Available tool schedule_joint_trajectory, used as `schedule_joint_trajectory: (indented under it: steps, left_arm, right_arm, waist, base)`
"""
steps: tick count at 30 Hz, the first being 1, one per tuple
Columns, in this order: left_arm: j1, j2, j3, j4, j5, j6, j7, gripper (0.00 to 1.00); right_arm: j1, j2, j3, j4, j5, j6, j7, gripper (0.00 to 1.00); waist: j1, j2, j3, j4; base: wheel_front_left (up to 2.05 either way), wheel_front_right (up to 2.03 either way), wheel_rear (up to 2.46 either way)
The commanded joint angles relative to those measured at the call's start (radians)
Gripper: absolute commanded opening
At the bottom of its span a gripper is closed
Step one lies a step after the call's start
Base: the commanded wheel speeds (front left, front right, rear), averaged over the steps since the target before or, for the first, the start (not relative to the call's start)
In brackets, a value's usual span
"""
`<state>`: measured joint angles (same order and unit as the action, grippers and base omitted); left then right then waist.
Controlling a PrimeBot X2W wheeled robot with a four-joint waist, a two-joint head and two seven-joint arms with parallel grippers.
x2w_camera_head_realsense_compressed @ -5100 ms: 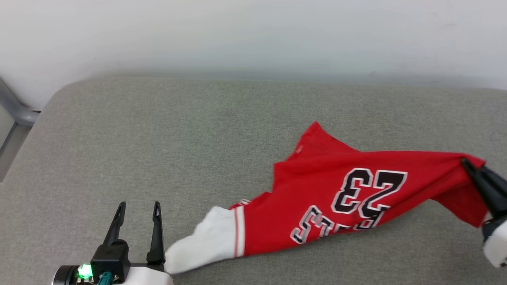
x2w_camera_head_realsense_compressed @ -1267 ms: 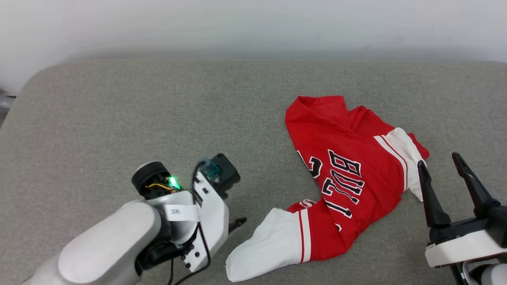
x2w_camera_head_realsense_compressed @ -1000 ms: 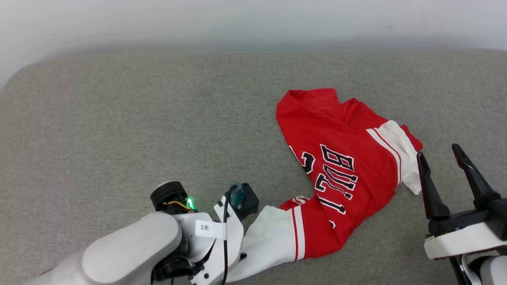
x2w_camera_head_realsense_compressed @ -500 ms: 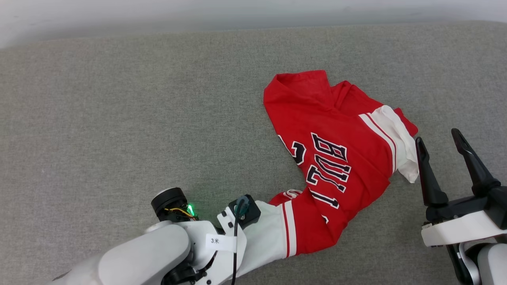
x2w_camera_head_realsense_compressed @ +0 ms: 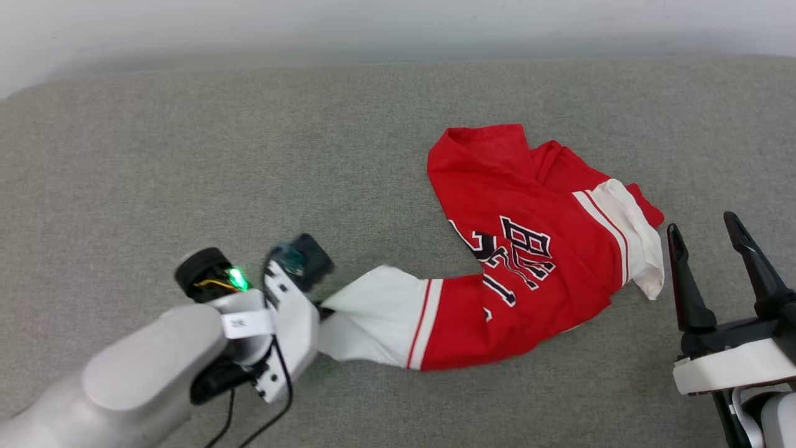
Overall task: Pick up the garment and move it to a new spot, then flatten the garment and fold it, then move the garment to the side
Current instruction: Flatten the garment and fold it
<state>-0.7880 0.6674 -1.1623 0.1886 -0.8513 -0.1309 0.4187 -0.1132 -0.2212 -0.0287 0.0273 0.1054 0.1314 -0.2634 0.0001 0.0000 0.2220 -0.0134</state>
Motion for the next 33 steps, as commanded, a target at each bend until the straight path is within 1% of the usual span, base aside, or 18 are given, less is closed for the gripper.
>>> schedule_joint_trajectory:
  steps: [1, 7, 11, 13, 17, 20, 23, 24, 25, 27, 30, 33]
  left_arm:
    - [-0.007, 0.013, 0.017, 0.012, -0.005, 0.006, -0.024, 0.0]
    - [-0.005, 0.073, 0.085, 0.116, -0.037, 0.03, -0.098, 0.0]
    - [0.0, 0.094, 0.112, 0.208, -0.051, 0.049, -0.131, 0.0]
    - [0.012, 0.088, 0.132, 0.263, -0.075, 0.057, -0.154, 0.0]
    - [0.027, 0.072, 0.142, 0.383, -0.084, 0.062, -0.19, 0.0]
    - [0.04, 0.043, 0.142, 0.464, -0.092, 0.055, -0.22, 0.0]
    - [0.048, 0.003, 0.141, 0.526, -0.092, 0.042, -0.271, 0.0]
    - [0.046, -0.011, 0.142, 0.539, -0.088, 0.038, -0.297, 0.41]
    - [0.039, -0.021, 0.144, 0.551, -0.077, 0.037, -0.332, 1.0]
    - [0.031, -0.036, 0.148, 0.57, -0.061, 0.04, -0.403, 1.0]
    - [0.035, -0.053, 0.168, 0.582, -0.046, 0.059, -0.524, 1.0]
    - [0.062, -0.063, 0.191, 0.565, -0.033, 0.1, -0.629, 1.0]
  right_arm:
    - [0.013, 0.001, -0.005, -0.004, -0.001, -0.001, -0.002, 1.0]
    - [0.013, -0.005, -0.007, -0.006, -0.001, -0.001, -0.002, 1.0]
    - [0.014, -0.013, -0.01, -0.002, 0.0, -0.001, -0.002, 1.0]
    - [0.017, -0.015, -0.013, 0.002, -0.001, -0.001, -0.002, 1.0]
    - [0.009, -0.021, -0.009, 0.009, -0.001, -0.001, -0.002, 1.0]
    - [0.003, -0.025, -0.004, 0.014, 0.0, -0.001, -0.002, 1.0]
    - [-0.001, -0.034, -0.003, 0.015, -0.001, -0.001, -0.002, 1.0]
    - [-0.001, -0.038, -0.003, 0.013, -0.002, -0.001, -0.002, 1.0]
    - [-0.003, -0.044, -0.003, 0.008, -0.002, -0.001, -0.002, 1.0]
    - [-0.011, -0.056, -0.003, -0.002, -0.003, -0.001, -0.002, 1.0]
    - [-0.015, -0.081, -0.003, -0.025, -0.005, -0.001, -0.002, 1.0]
    - [-0.033, -0.119, 0.0, -0.057, -0.008, -0.001, 0.003, 1.0]
  waist:
    - [-0.0001, 0.0, -0.003, 0.004]
    - [-0.0001, 0.0, 0.002, 0.005]
    - [-0.0001, 0.0, 0.011, -0.003]
    - [-0.0001, 0.0, 0.015, -0.007]
    - [-0.0001, 0.0, 0.022, -0.02]
    - [-0.0001, 0.0, 0.023, -0.026]
    - [-0.0001, 0.0, 0.015, -0.026]
    - [-0.0001, 0.0, 0.009, -0.023]
    - [-0.0001, 0.0, 0.003, -0.02]
    - [-0.0001, 0.0, -0.012, -0.016]
    - [-0.0001, 0.0, -0.041, -0.009]
    - [-0.0001, 0.0, -0.068, -0.002]
  base:
    - [0.0, 0.0, 0.0]
    - [0.0, 0.0, 0.0]
    - [0.0, 0.0, 0.0]
    - [0.0, 0.0, 0.0]
    - [0.0, 0.0, 0.0]
    - [0.0, 0.0, 0.0]
    - [0.0, 0.0, 0.0]
    - [0.0, 0.0, 0.0]
    - [0.0, 0.0, 0.0]
    - [0.0, 0.0, 0.0]
    - [0.0, 0.0, 0.0]
    - [0.0, 0.0, 0.0]
